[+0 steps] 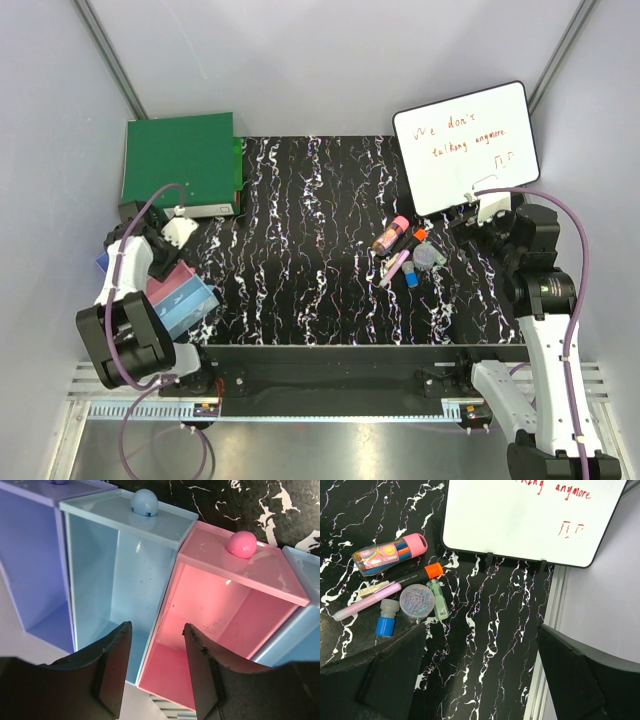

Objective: Sort the stationery into containers
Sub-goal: Move the storage box to the center of the board.

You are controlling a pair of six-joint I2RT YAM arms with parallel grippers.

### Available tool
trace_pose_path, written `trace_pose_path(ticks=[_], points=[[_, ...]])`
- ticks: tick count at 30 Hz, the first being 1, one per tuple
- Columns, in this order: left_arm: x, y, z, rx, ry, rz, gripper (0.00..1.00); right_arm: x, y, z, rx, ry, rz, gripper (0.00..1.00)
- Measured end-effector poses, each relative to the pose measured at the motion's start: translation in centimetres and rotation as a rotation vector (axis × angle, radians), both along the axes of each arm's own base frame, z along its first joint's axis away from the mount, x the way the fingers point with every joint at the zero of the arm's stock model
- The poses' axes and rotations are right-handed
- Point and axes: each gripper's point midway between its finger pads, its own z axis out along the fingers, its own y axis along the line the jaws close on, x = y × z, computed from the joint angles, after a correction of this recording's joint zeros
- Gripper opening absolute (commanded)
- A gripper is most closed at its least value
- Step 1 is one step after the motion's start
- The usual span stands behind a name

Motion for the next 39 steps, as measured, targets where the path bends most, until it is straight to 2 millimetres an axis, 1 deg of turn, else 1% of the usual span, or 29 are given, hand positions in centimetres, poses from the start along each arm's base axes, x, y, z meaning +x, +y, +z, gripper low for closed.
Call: trace_pose_path(ticks=[3,6,7,8,9,10,11,13,15,26,29,33,39], points=[[0.1,0.1,-0.6,-0.010,0.018,-0.020,0.50,0.0,0.0,-0.1,0.000,0.003,0.000,1.00],[0.2,0.2,-1.2,-0.017,0.030,-0.038,0.46,0.0,0.0,-0.1,0.002,0.004,-0.001,1.00],[0.3,0.2,-1.4,-0.020,0.035,-0.042,0.43,0.0,0.0,-0.1,0.002,0.005,-0.001,1.00],[0.3,0.2,-1.7,-0.024,0.041,-0.049,0.36,0.0,0.0,-0.1,0.002,0.006,-0.001,1.00],[0.3,0.2,-2.0,-0.028,0.048,-0.052,0.34,0.0,0.0,-0.1,0.003,0.006,-0.002,1.00],[0.3,0.2,-2.3,-0.031,0.057,-0.059,0.29,0.1,0.0,-0.2,0.004,0.007,-0.002,1.00],[0.2,0.1,-2.8,-0.036,0.070,-0.066,0.21,0.1,0.0,-0.2,0.005,0.008,-0.003,1.00],[0.4,0.3,-3.5,-0.033,0.087,-0.086,0.12,0.1,0.0,-0.2,0.007,0.008,-0.004,1.00],[0.5,0.3,-3.8,-0.030,0.095,-0.103,0.00,0.1,0.0,-0.2,0.008,0.009,-0.004,1.00],[0.5,0.1,-3.8,-0.027,0.117,-0.186,0.00,0.3,0.1,-0.3,0.021,0.021,-0.010,1.00],[0.6,-0.6,-3.7,-0.021,0.117,-0.220,0.00,0.5,0.1,-0.4,0.030,0.029,-0.014,1.00],[1.2,-2.8,-3.7,-0.012,0.116,-0.305,0.00,0.6,0.2,-0.6,0.038,0.036,-0.017,1.00],[2.1,-7.8,-3.7,-0.010,0.121,-0.468,0.00,0.6,0.2,-0.6,0.038,0.036,-0.017,1.00]])
